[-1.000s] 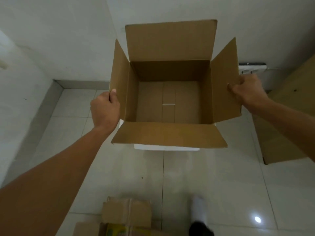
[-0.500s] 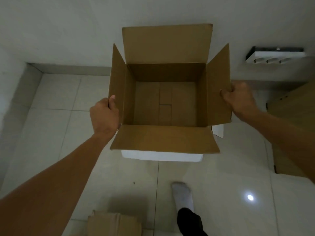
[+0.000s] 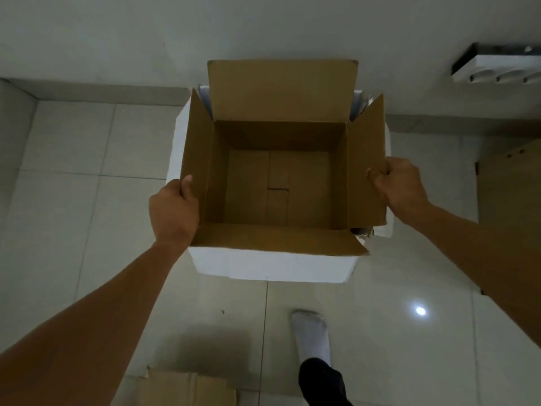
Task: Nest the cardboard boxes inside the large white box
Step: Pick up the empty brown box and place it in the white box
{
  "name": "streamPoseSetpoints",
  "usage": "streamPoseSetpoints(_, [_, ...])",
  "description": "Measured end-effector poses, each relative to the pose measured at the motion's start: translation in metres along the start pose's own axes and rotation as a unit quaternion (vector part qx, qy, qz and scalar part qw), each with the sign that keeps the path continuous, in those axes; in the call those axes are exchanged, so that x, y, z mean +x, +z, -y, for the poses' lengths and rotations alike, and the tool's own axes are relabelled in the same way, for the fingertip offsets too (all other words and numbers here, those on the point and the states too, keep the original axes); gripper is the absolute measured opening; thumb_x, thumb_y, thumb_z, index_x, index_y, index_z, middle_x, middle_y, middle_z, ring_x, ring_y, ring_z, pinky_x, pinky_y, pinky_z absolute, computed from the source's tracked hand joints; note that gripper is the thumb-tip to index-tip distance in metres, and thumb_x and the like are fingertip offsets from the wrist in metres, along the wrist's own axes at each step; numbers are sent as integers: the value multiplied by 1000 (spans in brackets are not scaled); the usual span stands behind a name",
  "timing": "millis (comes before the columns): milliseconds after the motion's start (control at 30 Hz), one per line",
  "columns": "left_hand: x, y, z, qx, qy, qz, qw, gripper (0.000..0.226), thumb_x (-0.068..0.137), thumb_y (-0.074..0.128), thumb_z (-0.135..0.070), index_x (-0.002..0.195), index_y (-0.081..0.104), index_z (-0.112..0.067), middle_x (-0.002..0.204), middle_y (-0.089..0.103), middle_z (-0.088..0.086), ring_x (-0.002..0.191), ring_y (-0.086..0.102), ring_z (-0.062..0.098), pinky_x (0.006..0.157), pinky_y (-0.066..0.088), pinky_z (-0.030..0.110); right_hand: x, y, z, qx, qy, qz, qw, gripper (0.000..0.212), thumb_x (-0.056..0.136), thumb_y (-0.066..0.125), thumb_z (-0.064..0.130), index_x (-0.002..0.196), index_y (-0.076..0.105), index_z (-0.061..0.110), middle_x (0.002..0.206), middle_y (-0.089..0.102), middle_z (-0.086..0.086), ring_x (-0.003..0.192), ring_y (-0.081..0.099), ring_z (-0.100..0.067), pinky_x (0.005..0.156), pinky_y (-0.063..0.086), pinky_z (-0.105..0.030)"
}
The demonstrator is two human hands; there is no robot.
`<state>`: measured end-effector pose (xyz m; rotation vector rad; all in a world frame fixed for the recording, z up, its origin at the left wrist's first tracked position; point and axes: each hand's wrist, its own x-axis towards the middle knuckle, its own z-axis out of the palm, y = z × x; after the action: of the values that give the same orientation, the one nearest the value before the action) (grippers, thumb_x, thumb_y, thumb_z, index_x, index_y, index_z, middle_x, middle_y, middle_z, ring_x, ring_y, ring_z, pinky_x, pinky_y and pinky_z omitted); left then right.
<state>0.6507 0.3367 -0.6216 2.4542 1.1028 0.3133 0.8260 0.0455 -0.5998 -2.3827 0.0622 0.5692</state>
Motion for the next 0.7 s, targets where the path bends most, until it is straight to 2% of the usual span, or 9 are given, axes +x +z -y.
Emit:
streamPoseSetpoints(100, [3, 8, 0, 63, -14, -14, 998, 34, 98, 42, -30, 81, 57, -5, 69, 58, 16, 68, 57, 36, 57, 36, 34, 8, 9, -7, 1, -6, 10, 1000, 28, 93, 52, 19, 105, 60, -5, 101, 66, -27, 90, 64, -41, 78, 55, -47])
streamPoseSetpoints(167, [4, 12, -3, 95, -1, -29, 995, 25, 94, 48, -26, 106, 57, -5, 96, 62, 20, 91, 56, 39, 66, 39, 40, 12, 17, -11, -14, -5, 23, 1000, 33, 92, 55, 26, 116, 56, 3, 103, 66, -22, 91, 64, -37, 77, 55, -45])
streamPoseSetpoints(200, [4, 14, -5, 108, 13, -27, 994, 30, 92, 52, -25, 114, 53, -5, 107, 59, 21, 99, 53, 39, 72, 40, 45, 14, 21, -13, -25, 0, 25, 999, 38, 90, 58, 28, 121, 51, 6, 105, 64, -21, 93, 64, -36, 78, 55, -45])
streamPoseSetpoints(300, [3, 21, -7, 147, 69, 19, 987, 39, 88, 57, -27, 116, 50, -1, 116, 55, 23, 106, 49, 40, 85, 38, 50, 14, 30, -18, -116, -65, -24, 991, 50, 86, 63, 23, 126, 41, 6, 109, 55, -22, 88, 59, -35, 71, 51, -40])
streamPoseSetpoints(400, [-2, 30, -6, 177, 133, 105, 970, 42, 89, 55, -34, 116, 51, -2, 123, 55, 22, 115, 48, 38, 97, 32, 52, 11, 34, -20, -318, -269, -70, 907, 41, 80, 65, 11, 116, 49, 1, 104, 54, -26, 86, 55, -40, 69, 45, -43])
streamPoseSetpoints(467, [-7, 35, -1, 224, 146, 165, 949, 61, 85, 55, -50, 126, 47, -4, 139, 45, 20, 131, 35, 37, 109, 16, 54, 11, 35, -27, -428, -347, 4, 835, 41, 81, 62, 16, 118, 51, 4, 112, 57, -24, 100, 54, -40, 85, 41, -49])
streamPoseSetpoints(533, [-11, 40, 8, 296, 110, 225, 922, 95, 76, 45, -74, 141, 30, -8, 154, 21, 17, 144, 9, 32, 110, -11, 54, 11, 33, -38, -541, -325, 100, 769, 55, 83, 60, 34, 130, 44, 10, 132, 49, -21, 126, 40, -36, 107, 23, -54])
streamPoseSetpoints(600, [-12, 44, 18, 339, 71, 258, 902, 119, 63, 30, -91, 148, 9, -10, 159, -2, 12, 144, -11, 25, 102, -23, 53, 12, 30, -49, -626, -287, 147, 710, 75, 81, 56, 53, 139, 34, 12, 150, 31, -18, 142, 16, -33, 113, 7, -57])
streamPoseSetpoints(700, [-10, 48, 24, 354, 63, 281, 890, 127, 55, 16, -96, 149, -1, -13, 158, -13, 10, 142, -20, 24, 100, -24, 56, 11, 32, -53, -640, -281, 154, 699, 83, 79, 51, 63, 142, 31, 13, 155, 20, -18, 145, 6, -34, 114, 0, -58])
